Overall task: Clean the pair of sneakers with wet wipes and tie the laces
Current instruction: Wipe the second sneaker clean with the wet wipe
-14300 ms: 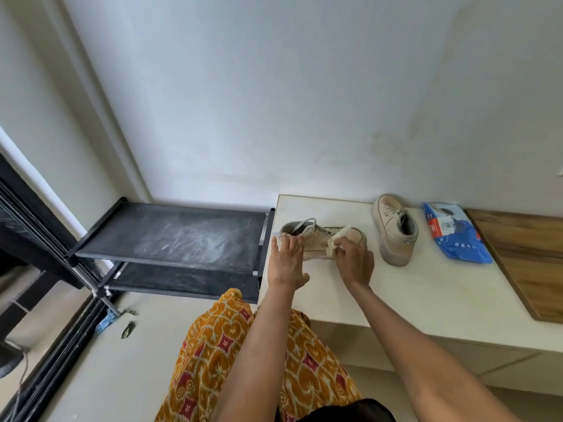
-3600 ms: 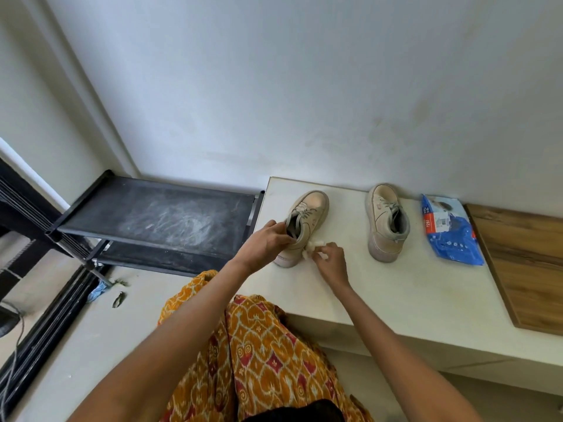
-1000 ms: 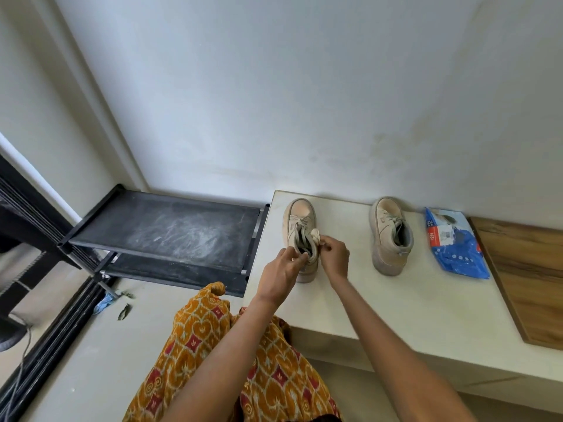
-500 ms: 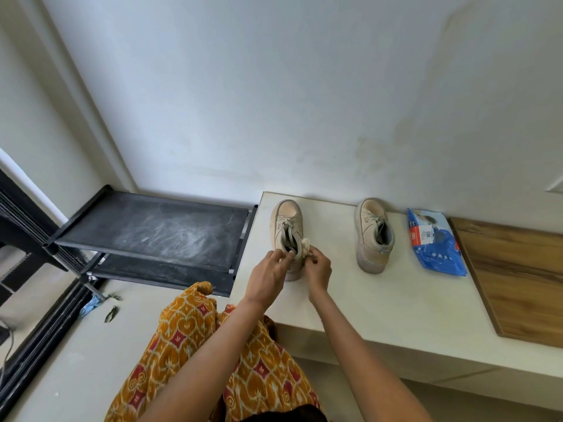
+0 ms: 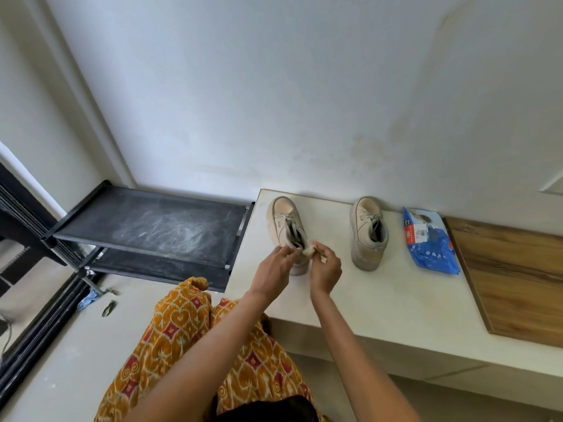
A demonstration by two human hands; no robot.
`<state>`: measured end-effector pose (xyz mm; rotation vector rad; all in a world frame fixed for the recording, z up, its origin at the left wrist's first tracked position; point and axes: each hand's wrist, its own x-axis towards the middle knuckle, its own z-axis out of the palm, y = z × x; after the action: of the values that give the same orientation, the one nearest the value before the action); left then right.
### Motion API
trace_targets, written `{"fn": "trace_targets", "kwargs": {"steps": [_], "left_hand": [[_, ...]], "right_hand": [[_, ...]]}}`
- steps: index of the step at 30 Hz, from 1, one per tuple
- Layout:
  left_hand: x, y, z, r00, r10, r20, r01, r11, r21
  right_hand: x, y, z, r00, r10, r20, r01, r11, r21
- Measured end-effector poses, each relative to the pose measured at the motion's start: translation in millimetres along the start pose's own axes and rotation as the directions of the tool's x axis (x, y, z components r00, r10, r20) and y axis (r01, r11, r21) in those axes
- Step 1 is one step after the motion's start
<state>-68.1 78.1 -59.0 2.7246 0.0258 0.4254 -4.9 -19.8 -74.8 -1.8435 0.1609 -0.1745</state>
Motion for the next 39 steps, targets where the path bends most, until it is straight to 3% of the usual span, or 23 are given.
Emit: {"fn": "trace_targets", "kwargs": {"steps": [3, 8, 14, 20, 25, 28, 32, 34, 36, 39], "left_hand": [[9, 14, 7, 1.000, -0.020, -0.005, 0.019, 0.999, -0.026], [10, 11, 7, 0.998, 0.052, -0.044, -0.050, 0.997, 0.053], [16, 16, 0, 0.996, 0.078, -0.033, -0.074, 0.991, 0.109], [15, 14, -3, 0.999, 0.044, -0.006, -0.044, 0.995, 0.090], [17, 15, 1, 1.000, -0.019, -0.002, 0.019, 0.998, 0.055], [19, 15, 2, 0.999, -0.025, 0.023, 0.023, 0.997, 0.080], [21, 11, 4, 0.994, -0.083, 0.072, 0.088, 0.994, -0.062], [18, 12, 5, 0.977, -0.212, 0.027, 0.209, 0.919, -0.333], [13, 19, 4, 0.914, -0.406, 0.003, 0.313, 0.701, -0.641], [4, 25, 5, 0.824, -0.563, 0.061, 0.364, 0.444, -0.818]], "right_hand": [[4, 7, -7, 0.999, -0.039, -0.024, 0.036, 0.995, -0.089], [-17, 64, -14, 0.980, -0.147, 0.131, 0.187, 0.903, -0.386], [-4, 20, -7, 0.991, -0.097, -0.090, 0.081, 0.981, -0.175], [-8, 36, -19, 0.993, -0.089, 0.077, 0.111, 0.931, -0.347], [4, 19, -19, 0.985, -0.170, 0.010, 0.166, 0.946, -0.278], [7, 20, -21, 0.979, -0.141, 0.144, 0.187, 0.903, -0.388], [19, 10, -36, 0.916, -0.353, 0.191, 0.401, 0.833, -0.382], [15, -7, -40, 0.875, -0.450, 0.181, 0.485, 0.808, -0.334], [5, -18, -37, 0.834, -0.509, 0.214, 0.552, 0.782, -0.289], [-8, -15, -26, 0.831, -0.480, 0.281, 0.546, 0.800, -0.247]]}}
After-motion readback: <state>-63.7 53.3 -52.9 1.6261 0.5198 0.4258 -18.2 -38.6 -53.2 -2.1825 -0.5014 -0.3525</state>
